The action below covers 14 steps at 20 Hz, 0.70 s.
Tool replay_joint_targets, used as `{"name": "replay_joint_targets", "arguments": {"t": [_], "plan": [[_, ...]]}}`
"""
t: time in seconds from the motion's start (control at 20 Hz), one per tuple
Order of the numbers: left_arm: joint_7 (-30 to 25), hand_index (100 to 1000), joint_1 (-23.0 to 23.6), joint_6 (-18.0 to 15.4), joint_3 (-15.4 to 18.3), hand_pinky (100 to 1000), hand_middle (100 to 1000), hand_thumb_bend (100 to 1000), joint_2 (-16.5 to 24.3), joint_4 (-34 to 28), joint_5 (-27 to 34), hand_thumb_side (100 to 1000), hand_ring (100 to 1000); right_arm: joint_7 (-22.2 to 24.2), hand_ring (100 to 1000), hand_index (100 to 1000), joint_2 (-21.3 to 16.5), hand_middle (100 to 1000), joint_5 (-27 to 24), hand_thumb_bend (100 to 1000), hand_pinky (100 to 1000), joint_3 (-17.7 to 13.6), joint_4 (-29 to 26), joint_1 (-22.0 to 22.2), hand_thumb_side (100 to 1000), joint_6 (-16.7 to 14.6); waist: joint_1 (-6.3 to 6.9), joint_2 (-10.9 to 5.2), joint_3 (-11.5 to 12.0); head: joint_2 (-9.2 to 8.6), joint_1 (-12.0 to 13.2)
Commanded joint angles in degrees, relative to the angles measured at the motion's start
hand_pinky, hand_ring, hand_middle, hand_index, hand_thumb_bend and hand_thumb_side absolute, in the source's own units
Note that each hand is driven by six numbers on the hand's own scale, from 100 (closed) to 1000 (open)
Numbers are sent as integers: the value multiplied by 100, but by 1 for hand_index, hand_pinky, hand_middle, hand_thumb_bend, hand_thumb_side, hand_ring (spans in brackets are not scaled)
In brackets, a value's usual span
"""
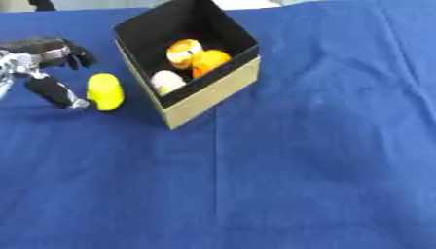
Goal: Pick up objects on the table and place them in the box.
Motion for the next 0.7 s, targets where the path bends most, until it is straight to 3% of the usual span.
{"name": "replay_joint_targets", "arguments": {"t": [0.05,0.35,0.4,0.45,0.6,0.7], "plan": [[-36,875,-144,-60,108,819,748,524,38,129,21,282,775,-34,756,722,-59,596,37,148,723,-35,-116,-67,371,6,-4,-79,-29,-105,20],[2,866,-245,-121,130,811,724,482,-85,287,125,280,760,-54,756,721,0,596,43,145,723,-35,-116,-66,374,21,4,-27,-76,-131,20],[43,835,-262,-118,132,801,688,412,-105,306,114,275,742,-52,757,722,8,596,42,144,723,-30,-116,-68,376,25,5,-21,-81,-137,23],[87,830,-273,-113,131,798,682,403,-124,330,96,273,738,-50,757,722,13,596,43,144,723,-26,-116,-70,376,26,6,-16,-86,-141,25],[198,732,-276,-121,107,738,580,168,-154,399,-120,192,652,-57,757,722,18,597,47,146,724,-34,-116,-71,374,16,4,-8,-99,-144,25],[200,716,-264,-185,95,733,563,110,-163,372,-150,157,640,-64,757,722,21,597,50,146,724,-39,-116,-63,375,16,1,-14,-93,-138,18]]}}
